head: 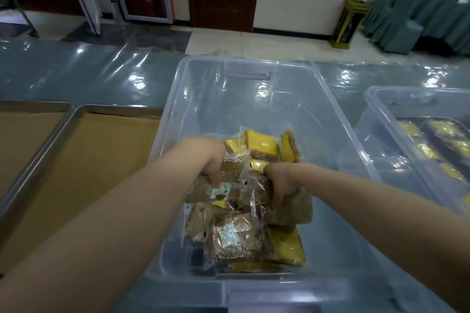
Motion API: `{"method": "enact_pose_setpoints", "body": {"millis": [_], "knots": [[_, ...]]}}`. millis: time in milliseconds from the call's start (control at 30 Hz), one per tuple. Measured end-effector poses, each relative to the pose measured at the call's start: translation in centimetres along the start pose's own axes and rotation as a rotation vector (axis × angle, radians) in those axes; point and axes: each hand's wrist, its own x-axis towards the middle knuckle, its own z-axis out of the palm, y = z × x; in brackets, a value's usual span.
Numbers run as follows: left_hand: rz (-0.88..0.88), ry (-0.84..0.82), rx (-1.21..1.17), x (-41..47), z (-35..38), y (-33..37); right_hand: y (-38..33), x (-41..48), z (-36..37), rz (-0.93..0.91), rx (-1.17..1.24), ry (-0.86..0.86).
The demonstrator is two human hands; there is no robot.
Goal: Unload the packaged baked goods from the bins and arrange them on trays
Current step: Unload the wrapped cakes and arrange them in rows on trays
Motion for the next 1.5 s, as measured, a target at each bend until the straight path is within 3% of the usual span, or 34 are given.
{"method": "enact_pose_setpoints", "body": {"millis": [133,267,500,600,667,833,1133,1233,1500], "knots": [[0.06,-0.068,-0.086,0.1,-0.1,-0.5,0.8,-0.6,-2.6,0.058,-0.004,0.122],[0.143,-0.283,-0.239,0.1,-0.2,-0.1,2.0,-1.0,-4.2,0.126,0.112,0.346],[0.169,-0.404,0.05,1.6,4.1,5.0,2.2,-1.1,-4.2,0.099,0.096,0.357],[0.144,-0.512,0.043,1.9,5.6,5.8,2.3,-1.0,-4.2,0.09,0.122,0.353],[0.145,-0.5,0.023,1.8,6.2,6.1,2.6,-1.0,-4.1,0.103,0.18,0.41],[0.182,-0.294,-0.011,1.5,7.1,6.5,2.9,-0.5,-4.3,0.13,0.26,0.544],[0.158,-0.443,0.003,1.7,6.0,6.6,2.9,-0.3,-4.5,0.128,0.293,0.534],[0.148,-0.292,0.064,1.2,4.8,6.9,3.0,-0.2,-4.5,0.163,0.334,0.584],[-0.132,0.549,0.184,-0.8,0.3,4.0,3.6,-1.0,-5.2,0.241,0.49,0.746]]}}
